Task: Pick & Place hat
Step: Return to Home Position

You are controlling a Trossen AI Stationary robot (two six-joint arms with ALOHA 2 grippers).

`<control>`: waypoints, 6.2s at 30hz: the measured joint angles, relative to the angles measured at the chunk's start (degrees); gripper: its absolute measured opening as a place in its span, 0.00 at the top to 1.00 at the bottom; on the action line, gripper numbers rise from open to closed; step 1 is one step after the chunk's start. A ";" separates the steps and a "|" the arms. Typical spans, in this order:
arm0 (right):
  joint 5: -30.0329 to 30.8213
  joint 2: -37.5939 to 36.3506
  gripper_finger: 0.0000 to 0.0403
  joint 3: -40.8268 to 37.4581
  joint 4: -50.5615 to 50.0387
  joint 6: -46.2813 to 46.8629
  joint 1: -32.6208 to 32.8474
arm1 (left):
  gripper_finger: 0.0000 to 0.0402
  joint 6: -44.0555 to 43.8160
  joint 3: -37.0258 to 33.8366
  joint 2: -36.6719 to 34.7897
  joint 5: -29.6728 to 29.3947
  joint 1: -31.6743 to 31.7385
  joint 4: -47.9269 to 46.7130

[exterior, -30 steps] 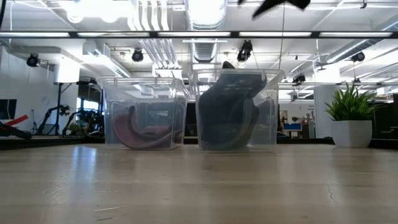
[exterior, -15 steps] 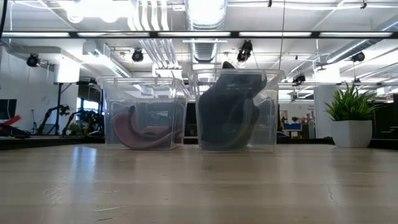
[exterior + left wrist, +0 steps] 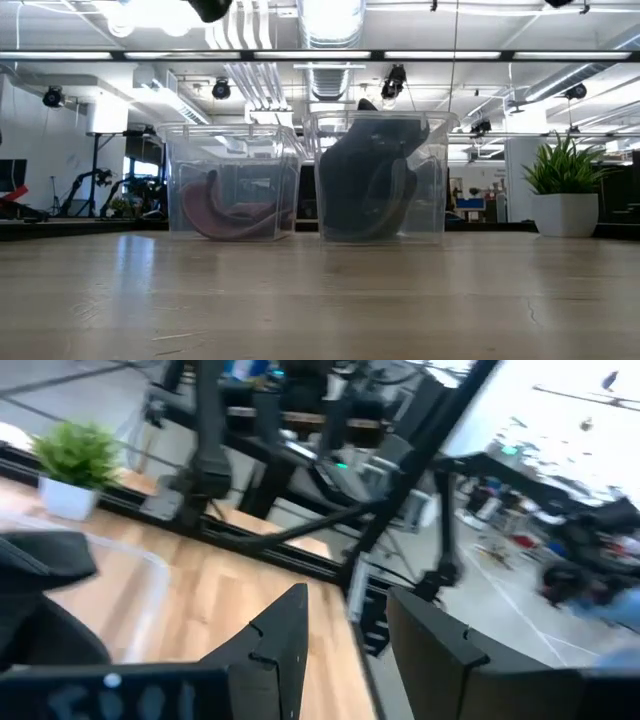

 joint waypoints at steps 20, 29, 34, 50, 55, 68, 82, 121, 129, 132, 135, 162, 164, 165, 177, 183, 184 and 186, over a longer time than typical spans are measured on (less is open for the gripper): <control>1.48 -6.10 0.55 -1.54 1.09 -15.21 -0.17 | 0.67 1.32 -33.62 -32.90 6.53 11.25 10.80; 2.75 -15.13 0.55 -13.02 22.32 -34.33 -0.17 | 0.67 -0.83 -41.73 -41.65 6.13 11.32 11.13; -0.05 -23.36 0.54 -22.90 28.15 -28.41 -0.15 | 0.67 -0.98 -42.92 -45.71 6.13 11.30 12.67; 6.92 -33.44 0.55 -44.68 47.99 -28.70 -6.76 | 0.67 -0.70 -43.13 -48.58 3.33 11.32 9.17; 2.16 -36.76 0.55 -47.38 48.00 -28.15 -10.92 | 0.67 -0.76 -43.13 -48.58 1.53 11.32 8.79; -1.80 -42.59 0.55 -52.21 44.53 -35.35 -15.85 | 0.67 -1.07 -43.13 -48.58 1.38 11.27 8.47; -1.78 -42.51 0.55 -52.21 44.38 -35.09 -15.84 | 0.67 -1.07 -43.16 -48.41 1.38 11.27 8.51; -1.78 -47.57 0.55 -52.18 43.09 -35.11 -31.43 | 0.67 -1.26 -48.99 -57.39 1.08 11.44 -3.17; -1.78 -46.85 0.55 -52.18 43.07 -35.09 -31.41 | 0.67 -1.27 -49.04 -57.39 0.92 10.97 -3.05; -1.76 -46.87 0.55 -52.19 43.07 -35.09 -31.41 | 0.67 -1.42 -49.04 -57.39 0.98 10.97 -3.08; -1.76 -46.85 0.55 -52.21 43.07 -35.09 -31.41 | 0.67 5.30 -49.04 -57.39 1.15 10.66 -3.28; -1.71 -46.89 0.55 -52.21 43.07 -35.09 -31.41 | 0.67 30.01 -48.93 -56.41 -3.58 7.67 -3.84; -1.71 -46.89 0.55 -52.21 43.07 -35.09 -31.41 | 0.67 30.01 -48.93 -56.39 -3.58 7.67 -3.80; -1.71 -46.89 0.55 -52.21 43.07 -35.09 -31.41 | 0.67 30.01 -48.93 -56.39 -3.58 7.67 -3.78; -1.65 -47.42 0.55 -52.21 43.01 -39.60 -29.85 | 0.67 30.01 -48.93 -56.39 -3.54 7.67 -3.69; -4.16 -48.15 0.55 -52.16 41.73 -35.43 -29.83 | 0.67 30.01 -48.90 -56.39 -3.54 7.67 -3.65; -7.12 -48.60 0.55 -52.16 40.28 -35.73 -29.83 | 0.67 30.01 -48.90 -56.39 -3.52 7.67 -3.64; -15.43 -48.97 0.55 -52.23 37.59 -37.73 -30.41 | 0.67 30.01 -48.90 -56.39 -3.54 7.67 -3.64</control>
